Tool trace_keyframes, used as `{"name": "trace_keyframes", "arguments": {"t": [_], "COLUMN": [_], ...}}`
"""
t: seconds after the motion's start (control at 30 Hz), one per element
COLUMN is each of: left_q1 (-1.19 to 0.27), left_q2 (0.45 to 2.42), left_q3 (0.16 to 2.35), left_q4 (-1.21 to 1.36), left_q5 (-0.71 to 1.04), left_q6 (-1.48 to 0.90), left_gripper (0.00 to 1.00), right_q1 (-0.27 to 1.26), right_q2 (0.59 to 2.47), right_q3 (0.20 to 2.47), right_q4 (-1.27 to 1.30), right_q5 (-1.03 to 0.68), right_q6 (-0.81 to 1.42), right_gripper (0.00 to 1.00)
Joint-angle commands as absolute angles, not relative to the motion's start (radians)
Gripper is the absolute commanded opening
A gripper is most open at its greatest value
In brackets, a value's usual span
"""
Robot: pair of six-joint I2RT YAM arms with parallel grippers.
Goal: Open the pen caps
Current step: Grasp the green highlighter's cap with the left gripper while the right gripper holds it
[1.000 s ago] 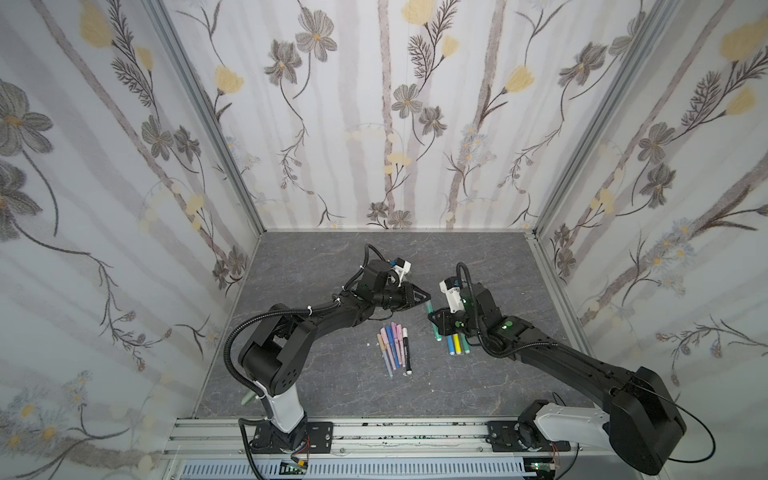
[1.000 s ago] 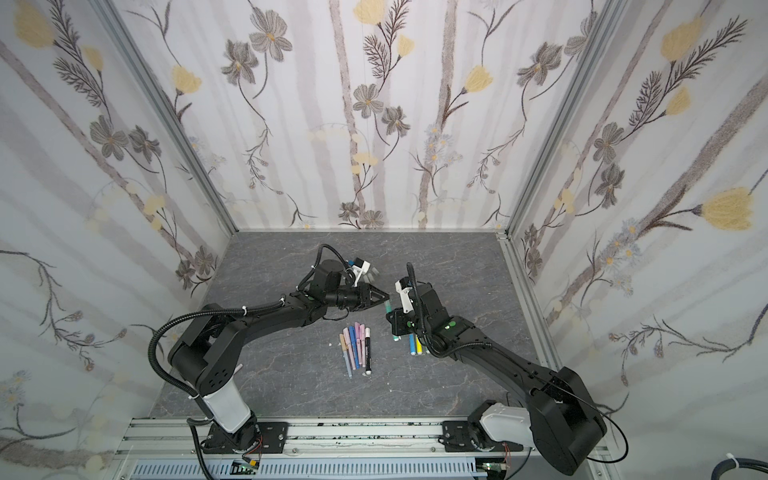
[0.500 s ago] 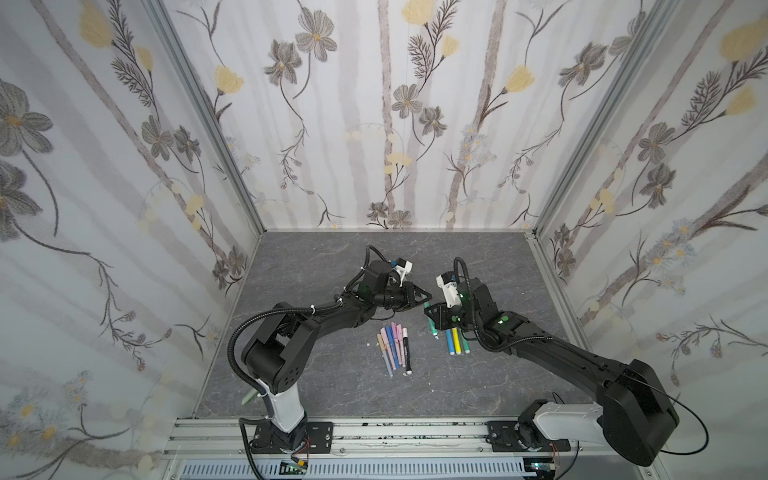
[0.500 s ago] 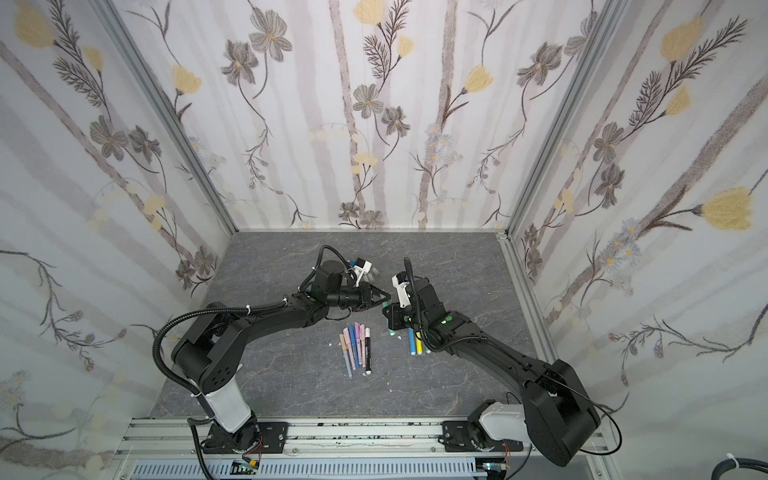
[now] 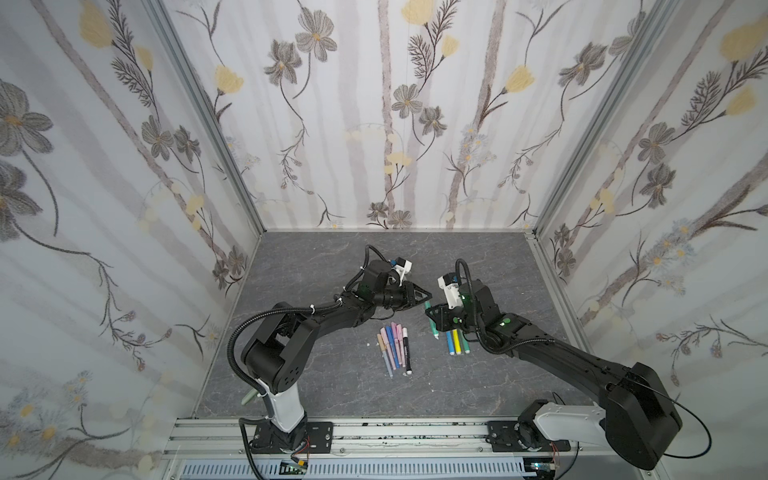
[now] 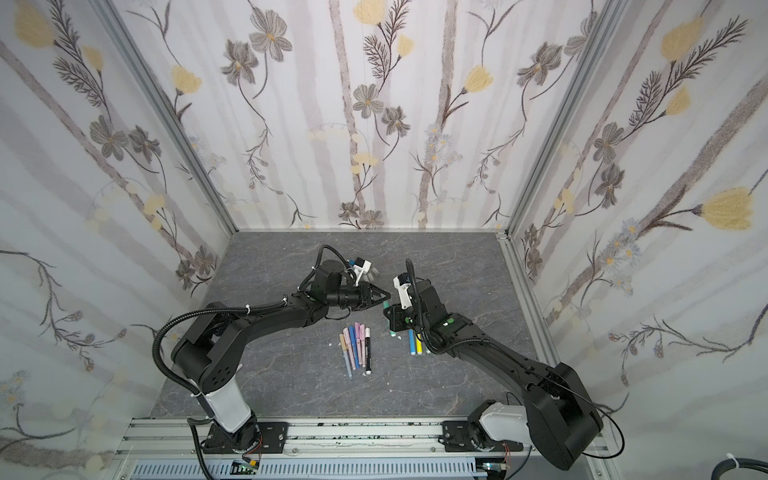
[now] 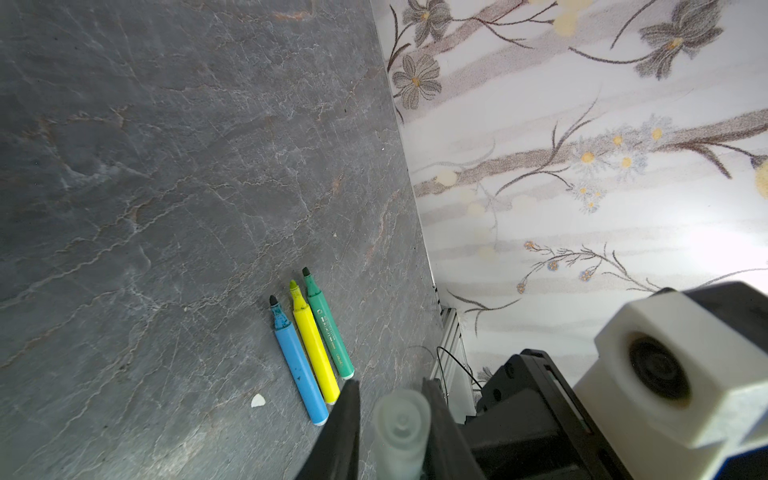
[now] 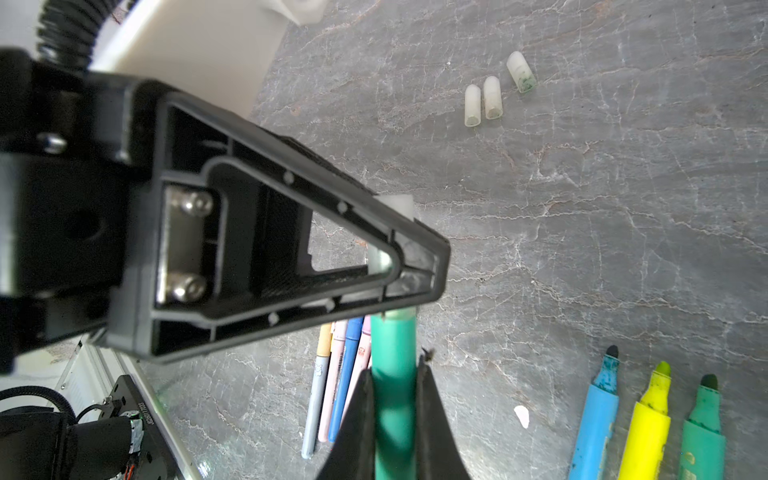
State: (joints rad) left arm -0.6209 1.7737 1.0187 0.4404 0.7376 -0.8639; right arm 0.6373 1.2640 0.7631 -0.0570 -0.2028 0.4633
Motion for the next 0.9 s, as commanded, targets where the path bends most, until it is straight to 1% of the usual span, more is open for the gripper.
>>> {"name": "trace_keyframes", "arguments": {"t": [0.0,0.2,0.33,0.37,0.43,0.5,0.57,0.67,0.87], "left_q1": [-0.62,-0.622,-0.622,-0.621,-0.622,-0.621,-0.622,-0.621,-0.621], "left_q2": [1.775,1.772,1.77,1.768,1.766,1.765,1.766,1.768,1.767], "left_q3": [1.03,1.026,1.022,1.022,1.022,1.022,1.022,1.029,1.034], "left_q4": [0.475,0.479,0.48,0.48,0.48,0.48,0.48,0.473,0.449], "left_q5": [0.746,0.75,0.75,0.751,0.749,0.747,0.744,0.744,0.737], "left_q6": [-0.865,-0.868,-0.866,-0.867,-0.868,-0.868,-0.868,-0.864,-0.845], "left_gripper": [0.23,0.16,0.06,0.03,0.0,0.0,0.0,0.0,0.0], "right_q1": [0.634,0.633,0.634,0.633,0.632,0.633,0.633,0.633,0.634], "right_q2": [1.256,1.261,1.268,1.27,1.272,1.272,1.277,1.288,1.299], "right_q3": [0.761,0.761,0.761,0.761,0.729,0.723,0.72,0.717,0.721], "right_q4": [-0.024,-0.024,-0.019,-0.019,-0.018,-0.016,-0.017,-0.011,0.0], "right_q5": [-0.195,-0.197,-0.204,-0.207,-0.205,-0.205,-0.208,-0.219,-0.219], "right_q6": [0.469,0.469,0.471,0.472,0.475,0.478,0.48,0.481,0.482], "right_gripper": [0.0,0.0,0.0,0.01,0.1,0.2,0.25,0.28,0.27]}}
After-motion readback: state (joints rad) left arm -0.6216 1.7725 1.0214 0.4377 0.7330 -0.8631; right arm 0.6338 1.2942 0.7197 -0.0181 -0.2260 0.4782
